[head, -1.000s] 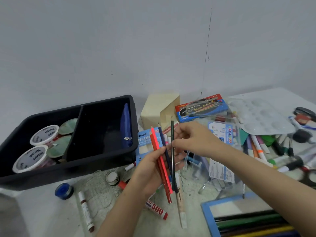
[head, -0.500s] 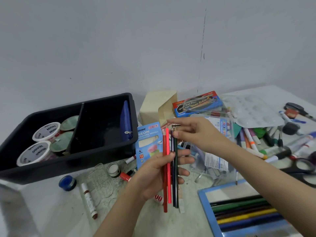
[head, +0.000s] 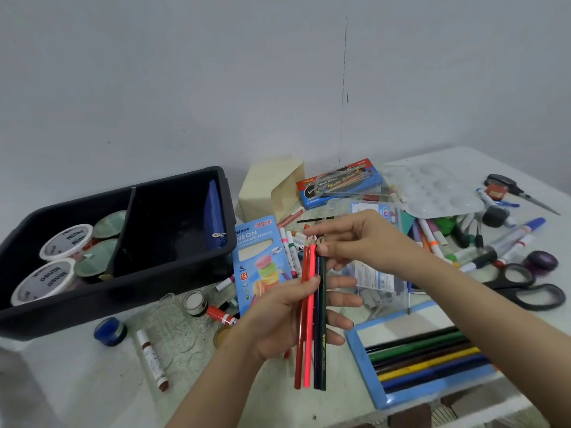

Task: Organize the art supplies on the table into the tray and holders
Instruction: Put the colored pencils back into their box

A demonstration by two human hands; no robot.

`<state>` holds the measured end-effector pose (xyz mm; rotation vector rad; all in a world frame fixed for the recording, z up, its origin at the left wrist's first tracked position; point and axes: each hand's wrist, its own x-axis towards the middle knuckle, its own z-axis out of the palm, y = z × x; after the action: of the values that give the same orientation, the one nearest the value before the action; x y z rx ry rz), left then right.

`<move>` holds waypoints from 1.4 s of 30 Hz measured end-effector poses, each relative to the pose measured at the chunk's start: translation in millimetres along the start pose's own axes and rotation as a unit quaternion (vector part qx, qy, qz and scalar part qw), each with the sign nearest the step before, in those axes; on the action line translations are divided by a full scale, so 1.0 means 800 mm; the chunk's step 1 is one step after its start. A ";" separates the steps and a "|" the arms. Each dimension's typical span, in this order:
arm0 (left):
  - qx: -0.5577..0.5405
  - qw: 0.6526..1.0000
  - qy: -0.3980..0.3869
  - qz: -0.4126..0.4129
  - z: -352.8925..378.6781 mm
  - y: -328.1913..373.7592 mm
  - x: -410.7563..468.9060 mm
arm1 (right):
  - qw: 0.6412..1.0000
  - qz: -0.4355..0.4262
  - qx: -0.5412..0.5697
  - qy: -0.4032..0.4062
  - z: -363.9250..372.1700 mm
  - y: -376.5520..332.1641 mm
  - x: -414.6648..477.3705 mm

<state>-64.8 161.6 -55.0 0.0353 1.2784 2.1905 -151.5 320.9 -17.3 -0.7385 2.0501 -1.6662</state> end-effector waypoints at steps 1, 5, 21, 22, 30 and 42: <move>0.003 1.000 -0.010 -0.001 0.002 -0.001 0.002 | 1.000 0.004 -0.002 0.003 -0.001 0.000 -0.003; 0.009 0.999 -0.042 -0.014 0.003 -0.003 0.011 | 1.000 0.011 -0.010 0.006 -0.010 -0.002 -0.011; 0.180 0.982 0.057 -0.001 0.031 -0.017 0.060 | 0.985 0.128 0.027 0.109 -0.079 0.016 -0.075; 0.208 0.974 0.084 0.017 0.033 -0.020 0.062 | 0.982 0.136 0.036 0.127 -0.088 0.020 -0.083; 0.427 0.891 0.118 0.095 0.029 -0.062 0.057 | 0.936 0.240 0.102 0.237 -0.139 0.064 -0.157; 0.614 0.787 0.005 0.068 0.026 -0.087 0.049 | 0.896 0.207 0.069 0.388 -0.131 0.086 -0.183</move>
<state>-57.5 222.7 -110.3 0.6303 2.5177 1.0624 -110.3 502.8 -66.2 0.4919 2.2934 -1.9826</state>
